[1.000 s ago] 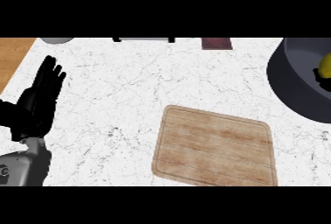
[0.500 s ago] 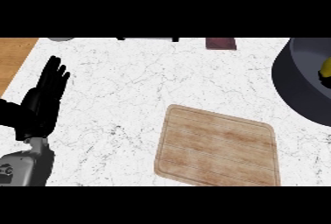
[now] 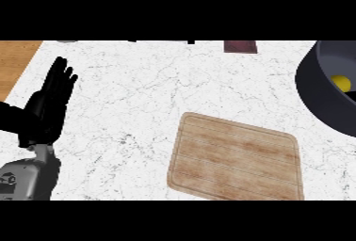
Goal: Pick the lemon from the cutting board and place it in the pot
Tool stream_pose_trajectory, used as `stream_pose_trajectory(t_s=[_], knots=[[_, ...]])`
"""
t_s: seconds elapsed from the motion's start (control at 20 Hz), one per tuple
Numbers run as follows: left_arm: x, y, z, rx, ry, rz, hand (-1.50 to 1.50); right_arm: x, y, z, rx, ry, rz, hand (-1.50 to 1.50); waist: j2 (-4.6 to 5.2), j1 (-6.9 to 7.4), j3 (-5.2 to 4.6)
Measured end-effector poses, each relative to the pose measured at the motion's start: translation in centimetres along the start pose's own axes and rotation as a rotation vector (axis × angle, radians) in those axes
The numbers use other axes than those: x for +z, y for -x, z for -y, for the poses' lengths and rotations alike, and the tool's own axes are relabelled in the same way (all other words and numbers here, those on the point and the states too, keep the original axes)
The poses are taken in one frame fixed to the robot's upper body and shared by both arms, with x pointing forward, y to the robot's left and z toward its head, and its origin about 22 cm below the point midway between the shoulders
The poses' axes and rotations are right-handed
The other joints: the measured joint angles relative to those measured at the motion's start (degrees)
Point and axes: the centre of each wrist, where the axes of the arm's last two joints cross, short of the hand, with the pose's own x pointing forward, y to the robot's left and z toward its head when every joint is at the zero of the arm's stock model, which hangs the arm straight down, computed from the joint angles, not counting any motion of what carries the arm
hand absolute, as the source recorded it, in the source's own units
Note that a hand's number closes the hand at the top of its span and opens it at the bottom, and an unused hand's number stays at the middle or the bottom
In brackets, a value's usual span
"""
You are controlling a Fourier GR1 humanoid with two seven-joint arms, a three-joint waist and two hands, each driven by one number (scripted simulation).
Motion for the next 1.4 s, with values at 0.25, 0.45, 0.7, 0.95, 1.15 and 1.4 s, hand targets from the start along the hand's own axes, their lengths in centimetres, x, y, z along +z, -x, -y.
stream_pose_trajectory(t_s=[0.25,0.45,0.7,0.95,1.15,1.4], knots=[[-0.2,-0.2,0.0,-0.002,-0.002,0.004,0.00,-0.4,0.1,0.1,-0.209,-0.059,0.038,-1.50,0.03,-0.03,0.08],[-0.1,-0.3,0.0,0.003,-0.003,0.000,0.00,-0.5,0.6,0.8,-0.412,-0.009,0.069,-1.50,-0.05,-0.19,0.09],[0.3,-0.2,-0.2,0.002,-0.002,-0.005,0.00,-0.2,2.6,2.6,-0.588,0.042,0.069,-1.50,-0.06,-0.31,0.07],[-0.1,-0.4,-0.3,-0.003,-0.009,-0.006,0.00,0.7,5.9,6.3,-0.669,0.064,0.057,-1.50,-0.08,-0.74,0.06],[0.0,0.0,-0.3,0.000,-0.017,-0.012,0.00,1.4,7.7,8.7,-0.696,0.062,0.055,-1.50,-0.13,-0.80,0.05],[0.3,0.1,-0.3,0.001,-0.017,-0.009,0.00,3.1,10.5,11.5,-0.710,0.045,0.062,-1.50,-0.18,-0.92,0.12]])
